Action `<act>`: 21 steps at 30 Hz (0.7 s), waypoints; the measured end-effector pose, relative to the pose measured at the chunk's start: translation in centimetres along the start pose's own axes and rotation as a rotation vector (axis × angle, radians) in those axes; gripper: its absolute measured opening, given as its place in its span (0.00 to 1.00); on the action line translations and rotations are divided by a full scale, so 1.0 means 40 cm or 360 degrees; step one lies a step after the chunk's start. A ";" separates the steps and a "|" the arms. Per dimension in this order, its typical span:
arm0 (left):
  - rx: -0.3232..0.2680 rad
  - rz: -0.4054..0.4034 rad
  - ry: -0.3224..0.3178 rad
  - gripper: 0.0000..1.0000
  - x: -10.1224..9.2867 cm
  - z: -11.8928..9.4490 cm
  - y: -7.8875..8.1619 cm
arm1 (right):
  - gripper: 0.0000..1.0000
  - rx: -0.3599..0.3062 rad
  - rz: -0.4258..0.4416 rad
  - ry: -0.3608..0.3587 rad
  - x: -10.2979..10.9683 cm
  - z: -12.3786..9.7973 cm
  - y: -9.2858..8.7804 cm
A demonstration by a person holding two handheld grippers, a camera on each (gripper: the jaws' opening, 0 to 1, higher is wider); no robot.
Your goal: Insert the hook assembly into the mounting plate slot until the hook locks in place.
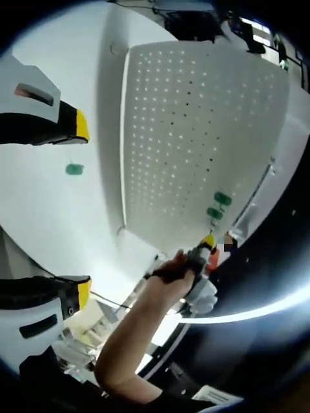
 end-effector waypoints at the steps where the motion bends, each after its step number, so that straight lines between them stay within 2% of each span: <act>1: 0.0000 0.0001 0.0000 0.85 0.000 0.000 0.000 | 0.01 -0.0001 -0.0001 -0.0001 0.000 0.000 -0.001; 15: 0.0015 -0.0017 0.0014 0.83 0.010 0.001 -0.006 | 0.01 -0.0007 -0.0027 -0.0032 0.001 0.014 -0.016; 18: 0.0016 -0.0020 0.0012 0.83 0.009 0.003 -0.006 | 0.01 -0.0016 0.0041 -0.0026 -0.005 0.020 -0.024; 21: 0.0018 -0.0023 0.0015 0.82 0.012 0.004 -0.006 | 0.01 -0.0013 -0.0003 -0.0024 0.001 0.021 -0.027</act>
Point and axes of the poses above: the point that each gripper's makers call its tool centre point, and the gripper's own axes: z roughly forward along the fingers, x roughly to its left, y roughly out of its top, the point moved 8 cm from there along -z, roughly backward along the fingers, and after that the axes turned 9 degrees about -y, right-handed, at the moved point
